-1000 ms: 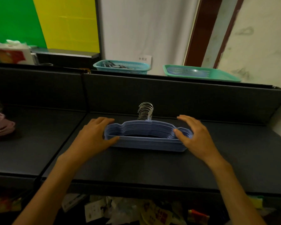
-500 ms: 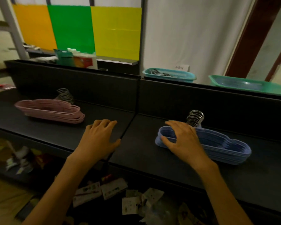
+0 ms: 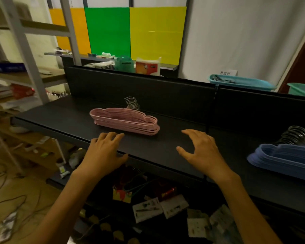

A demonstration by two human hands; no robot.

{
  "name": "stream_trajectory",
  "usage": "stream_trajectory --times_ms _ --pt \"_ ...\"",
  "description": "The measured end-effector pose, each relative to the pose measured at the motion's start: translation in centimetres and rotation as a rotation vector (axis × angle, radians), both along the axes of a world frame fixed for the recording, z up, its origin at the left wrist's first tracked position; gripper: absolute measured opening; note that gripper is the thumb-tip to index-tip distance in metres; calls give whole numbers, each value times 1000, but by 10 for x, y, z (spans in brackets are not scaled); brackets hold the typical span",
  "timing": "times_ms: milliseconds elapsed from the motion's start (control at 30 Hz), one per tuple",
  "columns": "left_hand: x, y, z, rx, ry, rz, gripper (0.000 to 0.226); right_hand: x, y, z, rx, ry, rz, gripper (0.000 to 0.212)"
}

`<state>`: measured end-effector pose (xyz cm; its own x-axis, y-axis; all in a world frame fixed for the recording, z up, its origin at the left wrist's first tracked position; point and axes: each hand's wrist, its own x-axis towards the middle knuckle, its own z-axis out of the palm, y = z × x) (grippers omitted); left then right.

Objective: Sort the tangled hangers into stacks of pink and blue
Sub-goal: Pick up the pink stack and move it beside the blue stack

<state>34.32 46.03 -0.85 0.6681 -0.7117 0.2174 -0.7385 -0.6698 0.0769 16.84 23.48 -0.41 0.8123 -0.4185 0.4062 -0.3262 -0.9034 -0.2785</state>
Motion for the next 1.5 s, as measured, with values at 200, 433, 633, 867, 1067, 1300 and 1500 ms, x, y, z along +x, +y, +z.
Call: stream_trajectory --times_ms 200,433,633,867,1067,1300,1500 --pt "60 25 -7 18 30 30 79 68 25 -5 24 31 -16 68" --pt "146 28 -13 9 39 49 89 142 16 -20 127 50 -109 85" --pt "220 12 -17 -36 68 25 104 187 0 -37 327 120 -175 103" --pt "283 -11 -24 -118 317 -50 117 202 -7 -38 479 109 -173 109" --pt "310 -22 -26 -235 565 -251 88 203 -10 -32 536 103 -144 101" --pt "329 -31 -20 -232 645 -377 66 209 -6 -30 543 41 -186 95" --pt "336 -37 -17 -207 645 -425 73 205 -1 -36 561 -66 -258 96"
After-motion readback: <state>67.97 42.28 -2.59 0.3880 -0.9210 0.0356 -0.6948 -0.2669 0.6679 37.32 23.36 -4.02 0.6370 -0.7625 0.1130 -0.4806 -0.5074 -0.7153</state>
